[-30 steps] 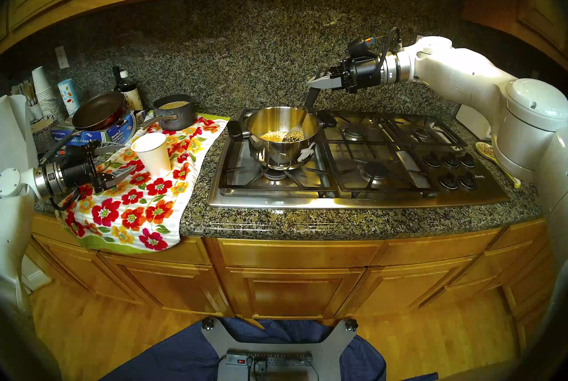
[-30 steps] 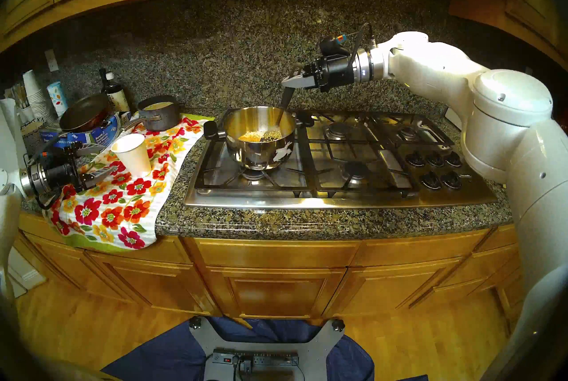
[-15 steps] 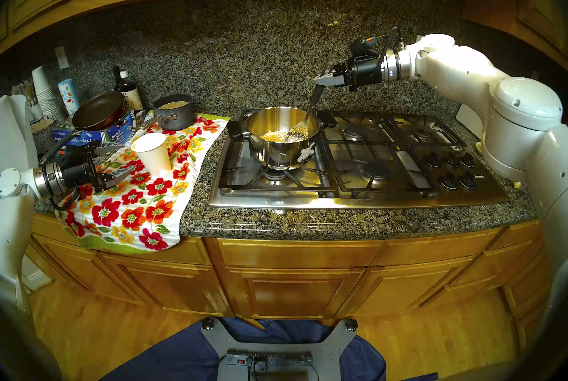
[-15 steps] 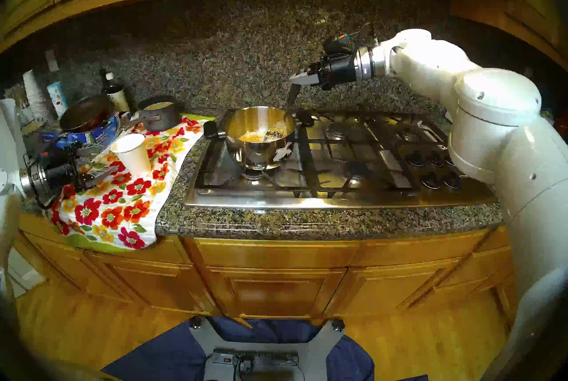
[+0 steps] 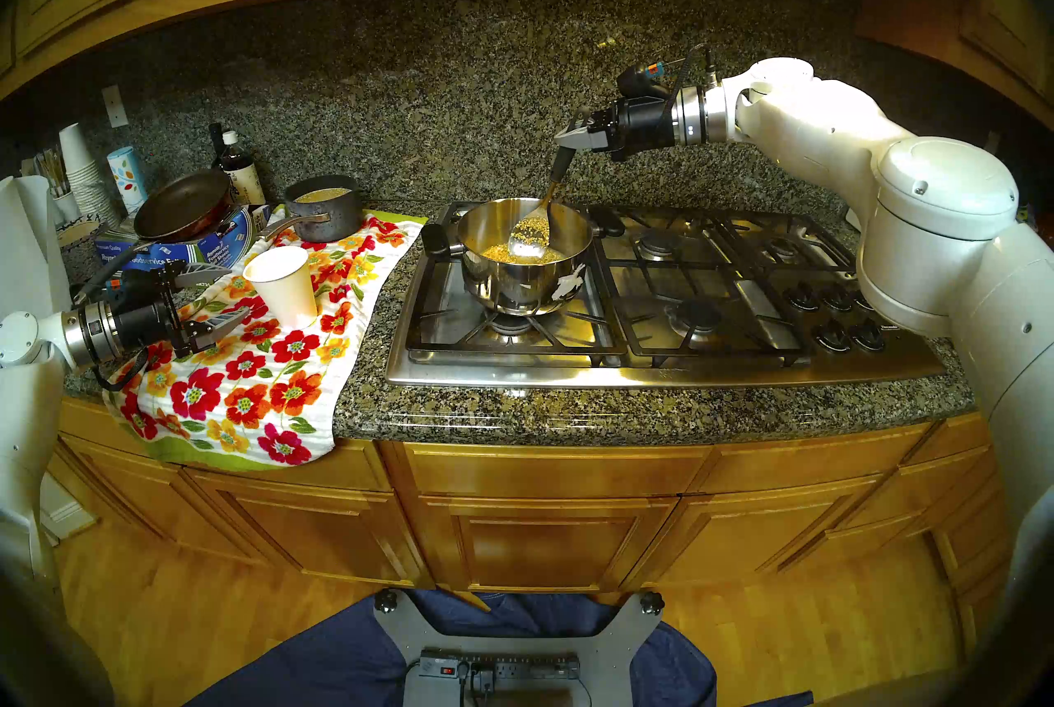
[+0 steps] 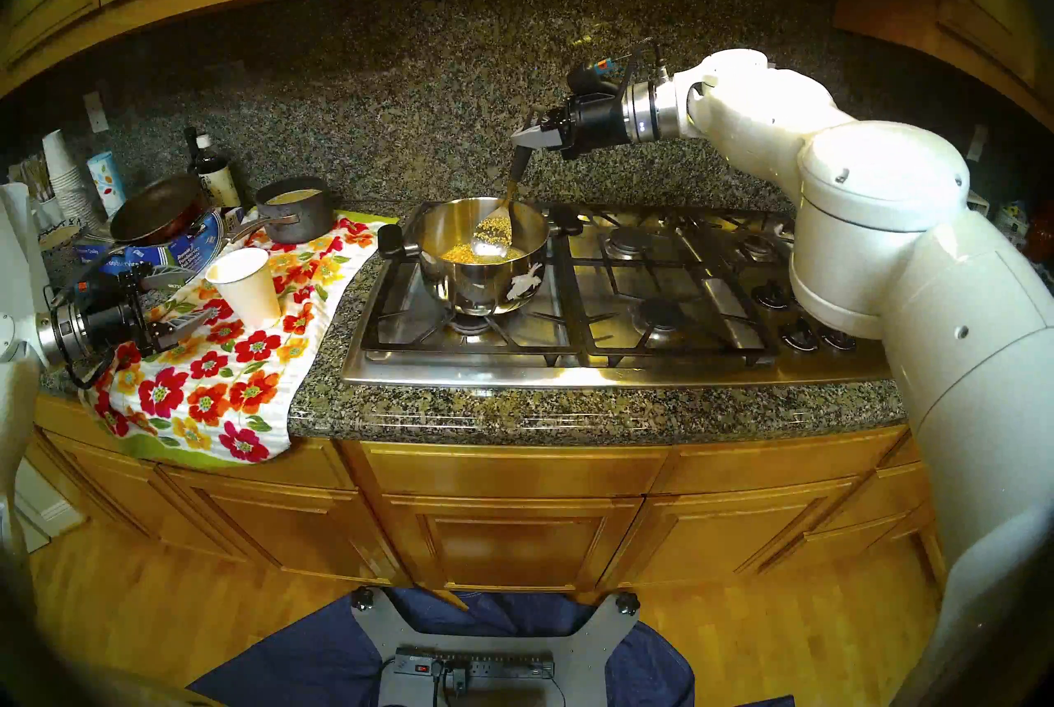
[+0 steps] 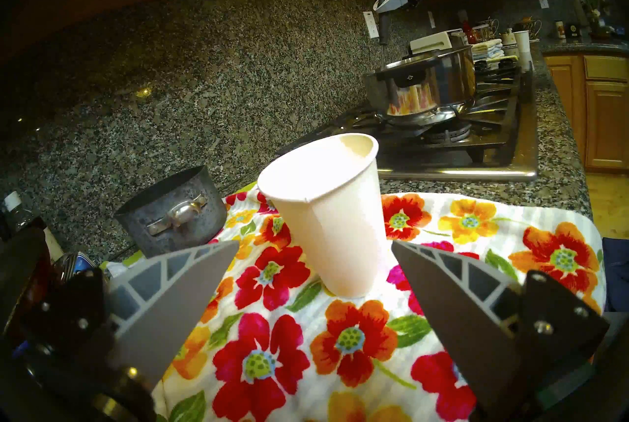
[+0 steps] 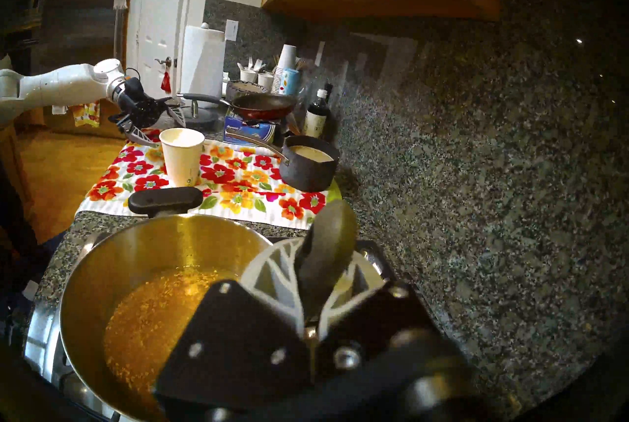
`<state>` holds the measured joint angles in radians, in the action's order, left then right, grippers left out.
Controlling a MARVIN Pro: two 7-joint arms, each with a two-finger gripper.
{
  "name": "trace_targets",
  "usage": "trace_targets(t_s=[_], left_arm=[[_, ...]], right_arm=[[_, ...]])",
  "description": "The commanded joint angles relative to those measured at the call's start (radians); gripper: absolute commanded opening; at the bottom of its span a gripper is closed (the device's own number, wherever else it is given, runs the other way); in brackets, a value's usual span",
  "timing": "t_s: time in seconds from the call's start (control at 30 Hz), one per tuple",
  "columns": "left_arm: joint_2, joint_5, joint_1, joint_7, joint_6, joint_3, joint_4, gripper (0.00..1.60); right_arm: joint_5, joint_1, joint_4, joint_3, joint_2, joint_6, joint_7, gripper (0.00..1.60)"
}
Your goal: Pour oats into pot and stir with a spoon
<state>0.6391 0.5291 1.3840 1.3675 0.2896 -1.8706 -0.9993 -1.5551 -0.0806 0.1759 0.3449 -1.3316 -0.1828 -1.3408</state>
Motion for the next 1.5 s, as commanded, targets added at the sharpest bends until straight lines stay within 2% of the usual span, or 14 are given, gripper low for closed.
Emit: trace_targets(t_s=[0.0,0.27,0.53,0.8,0.83,0.87,1.0,1.47], left_arm=[[-0.015,0.015,-0.024,0.000,-0.001,-0.020,-0.014,1.60],[-0.015,0.017,-0.024,0.001,-0.002,-0.021,-0.014,1.60],[-0.015,0.017,-0.024,0.001,-0.001,-0.020,-0.014,1.60],[-0.015,0.016,-0.024,0.000,-0.001,-0.020,-0.014,1.60],[-0.015,0.016,-0.024,0.000,-0.001,-0.020,-0.014,1.60],[-0.015,0.016,-0.024,0.001,-0.001,-0.020,-0.014,1.60],[-0.015,0.017,-0.024,0.001,-0.002,-0.020,-0.014,1.60],[-0.015,0.018,-0.024,0.002,-0.002,-0.021,-0.014,1.60]], right_arm=[[-0.032,-0.046,0.007,-0.036,-0.050,0.012,-0.011,0.00],[-0.055,-0.064,0.061,-0.072,-0.025,0.029,-0.139,0.00],[-0.047,-0.076,0.150,-0.073,0.060,0.054,-0.143,0.00],[-0.018,-0.075,0.187,-0.045,0.149,0.062,-0.143,0.00],[-0.016,-0.072,0.167,-0.038,0.143,0.062,-0.143,0.00],[-0.009,-0.075,0.196,-0.035,0.168,0.061,-0.143,0.00],[0.006,-0.064,0.194,-0.017,0.190,0.055,-0.143,0.00],[0.041,-0.027,0.028,0.020,0.121,0.013,-0.134,0.00]])
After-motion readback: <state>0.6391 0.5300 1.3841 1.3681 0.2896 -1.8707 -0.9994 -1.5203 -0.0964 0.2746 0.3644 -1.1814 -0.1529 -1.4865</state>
